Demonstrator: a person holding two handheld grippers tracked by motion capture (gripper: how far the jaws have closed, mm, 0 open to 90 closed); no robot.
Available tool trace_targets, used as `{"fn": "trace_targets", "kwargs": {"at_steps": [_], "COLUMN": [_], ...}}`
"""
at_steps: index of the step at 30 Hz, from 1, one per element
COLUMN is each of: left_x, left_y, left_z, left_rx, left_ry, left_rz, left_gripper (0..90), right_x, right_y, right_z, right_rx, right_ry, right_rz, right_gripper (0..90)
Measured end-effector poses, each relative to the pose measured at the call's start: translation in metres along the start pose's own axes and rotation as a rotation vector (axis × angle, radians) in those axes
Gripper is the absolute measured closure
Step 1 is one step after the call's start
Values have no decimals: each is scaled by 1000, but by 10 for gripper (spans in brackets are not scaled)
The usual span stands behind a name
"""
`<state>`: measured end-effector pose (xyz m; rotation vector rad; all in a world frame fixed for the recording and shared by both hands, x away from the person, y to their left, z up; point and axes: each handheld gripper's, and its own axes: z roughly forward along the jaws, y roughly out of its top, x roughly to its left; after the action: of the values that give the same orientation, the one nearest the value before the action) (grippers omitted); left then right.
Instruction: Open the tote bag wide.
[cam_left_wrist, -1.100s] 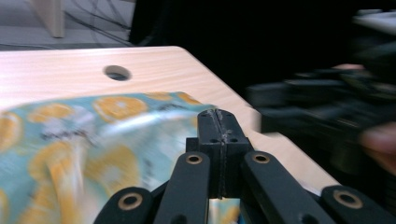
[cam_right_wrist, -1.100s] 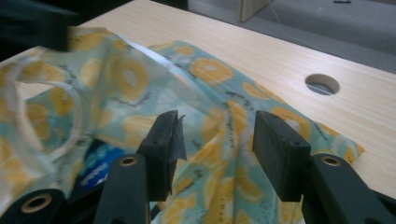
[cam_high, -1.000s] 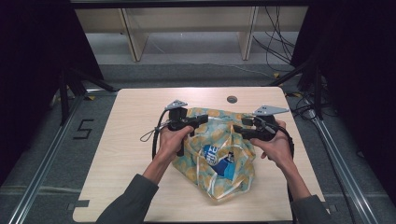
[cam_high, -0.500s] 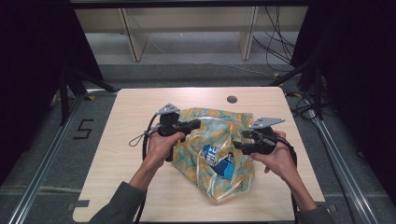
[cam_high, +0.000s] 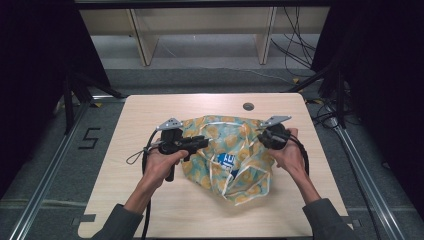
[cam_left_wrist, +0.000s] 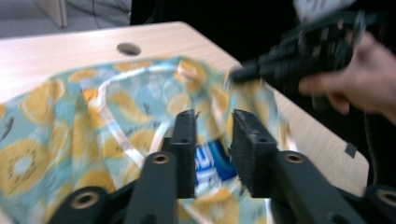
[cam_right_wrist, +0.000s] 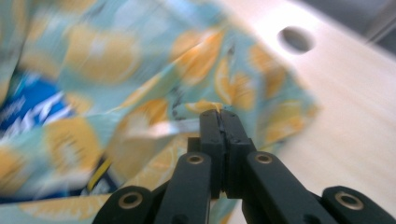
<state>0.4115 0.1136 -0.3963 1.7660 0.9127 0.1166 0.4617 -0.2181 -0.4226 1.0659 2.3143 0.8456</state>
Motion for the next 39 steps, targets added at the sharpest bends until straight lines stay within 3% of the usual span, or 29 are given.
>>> {"fn": "trace_targets", "kwargs": {"at_steps": [3, 6, 8, 10, 12, 15, 17, 19, 20, 21, 23, 24, 25, 28, 29, 30, 32, 34, 35, 36, 37, 39], "left_x": [3, 5, 5, 5, 5, 8, 8, 5, 4, 3, 4, 5, 5, 2, 2, 2, 8, 22, 29, 39, 53, 69], "left_y": [-10, -22, -30, -37, -41, -41, -36, -31, -28, -25, -22, -20, -19, -7, -1, 7, 23, 39, 44, 47, 46, 40], "left_z": [3, 11, 20, 28, 35, 43, 49, 56, 60, 63, 72, 75, 78, 76, 72, 69, 62, 57, 56, 56, 57, 58], "left_rx": [43, 84, 107, 123, 131, 117, 126, 120, 142, 172, 192, 184, 166, 132, 100, 63, -25, -70, -91, -105, -112, -104], "left_ry": [9, 8, 16, 41, 82, 136, 176, 171, 173, 189, 230, 234, 222, 175, 156, 134, 133, 130, 160, 195, 196, 234], "left_rz": [-13, -48, -64, -78, -72, -52, -5, 9, 35, 64, 120, 122, 104, 96, 86, 44, -16, -101, -126, -155, -226, -281], "left_gripper": [617, 572, 502, 437, 363, 351, 345, 360, 362, 407, 596, 789, 857, 890, 891, 891, 891, 891, 891, 891, 891, 891], "right_x": [-16, -30, -36, -32, -28, -25, -26, -25, -25, -25, -25, -24, -25, -28, -31, -31, -33, -36, -34, -34, -33, -30], "right_y": [8, 10, 9, 8, 9, 8, 8, 8, 8, 8, 8, 9, 8, 6, 4, 4, 2, -1, -2, -3, -4, -7], "right_z": [-1, 2, 7, 9, 10, 12, 12, 12, 12, 10, 11, 9, 9, 6, 5, 5, 5, 6, 7, 8, 8, 10], "right_rx": [-30, -46, -54, -50, -54, -67, -66, -68, -73, -56, -73, -64, -68, -62, -64, -64, -80, -72, -67, -67, -51, -52], "right_ry": [-42, -72, -72, -66, -56, -53, -50, -41, -39, -30, -34, -25, -30, -27, -28, -28, -29, -30, -24, -26, -23, -17], "right_rz": [71, 100, 95, 96, 71, 76, 82, 81, 80, 73, 78, 99, 79, 74, 80, 80, 103, 82, 101, 78, 78, 70], "right_gripper": [900, 900, 900, 900, 900, 900, 900, 900, 900, 900, 900, 900, 900, 900, 900, 900, 900, 900, 900, 900, 900, 900]}}
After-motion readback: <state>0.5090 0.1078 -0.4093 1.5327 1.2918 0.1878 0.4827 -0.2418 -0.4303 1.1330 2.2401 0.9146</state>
